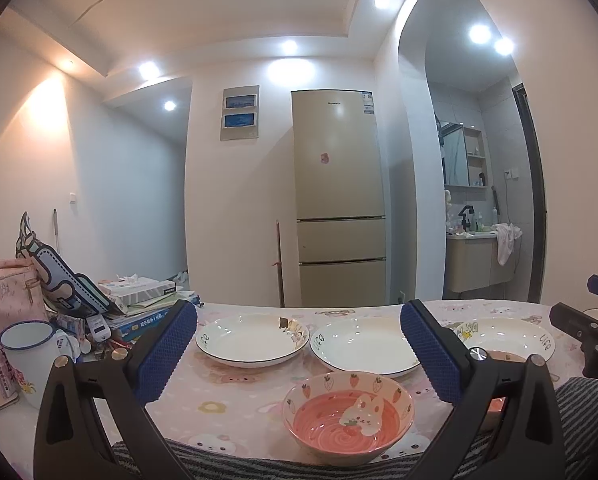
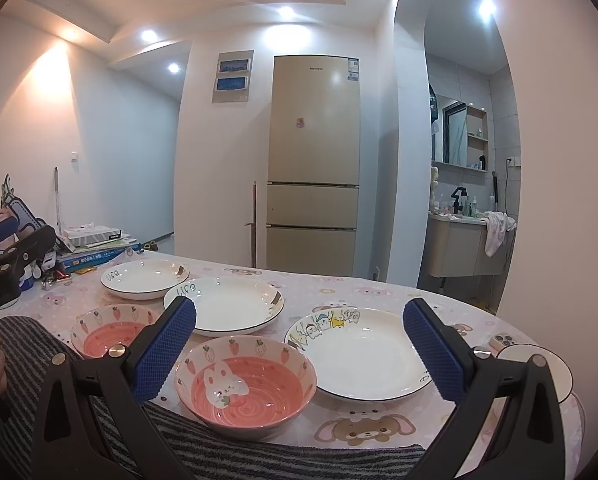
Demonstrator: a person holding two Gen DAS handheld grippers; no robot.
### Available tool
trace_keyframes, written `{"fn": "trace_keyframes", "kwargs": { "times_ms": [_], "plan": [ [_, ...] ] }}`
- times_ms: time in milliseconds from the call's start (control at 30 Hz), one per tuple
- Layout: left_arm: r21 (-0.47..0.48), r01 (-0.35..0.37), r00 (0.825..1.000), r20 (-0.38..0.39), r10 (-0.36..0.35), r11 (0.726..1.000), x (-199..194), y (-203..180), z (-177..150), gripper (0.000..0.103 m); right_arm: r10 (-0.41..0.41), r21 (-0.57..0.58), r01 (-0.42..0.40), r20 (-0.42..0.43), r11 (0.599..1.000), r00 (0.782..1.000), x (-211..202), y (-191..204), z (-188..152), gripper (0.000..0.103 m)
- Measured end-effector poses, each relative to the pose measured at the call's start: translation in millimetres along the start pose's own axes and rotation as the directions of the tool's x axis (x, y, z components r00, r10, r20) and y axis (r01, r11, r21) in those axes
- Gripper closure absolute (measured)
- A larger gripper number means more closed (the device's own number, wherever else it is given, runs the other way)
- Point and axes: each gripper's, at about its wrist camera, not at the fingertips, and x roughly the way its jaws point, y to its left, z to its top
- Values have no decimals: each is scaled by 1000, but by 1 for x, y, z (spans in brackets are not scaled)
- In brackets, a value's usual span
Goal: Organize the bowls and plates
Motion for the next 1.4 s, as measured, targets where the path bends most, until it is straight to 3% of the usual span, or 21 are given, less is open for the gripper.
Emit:
{"fn": "trace_keyframes", "kwargs": {
  "times_ms": [433,667,1200,1400],
  "plan": [
    [-26,-1,1000,29,2,1000,-8,2,1,0,-8,-29,9,6,1000,1000,-3,7,0,0],
    [-37,1,999,45,0,999,-13,7,2,0,14,-104,-10,44,995,999,-12,22,1,0],
    [-37,7,999,31,-6,999,-15,6,8,0,-31,-91,33,30,995,999,-10,18,1,0],
    [-39,-21,999,38,22,999,-19,9,15,0,-53,-51,55,38,997,998,-14,8,4,3]
  ]
}}
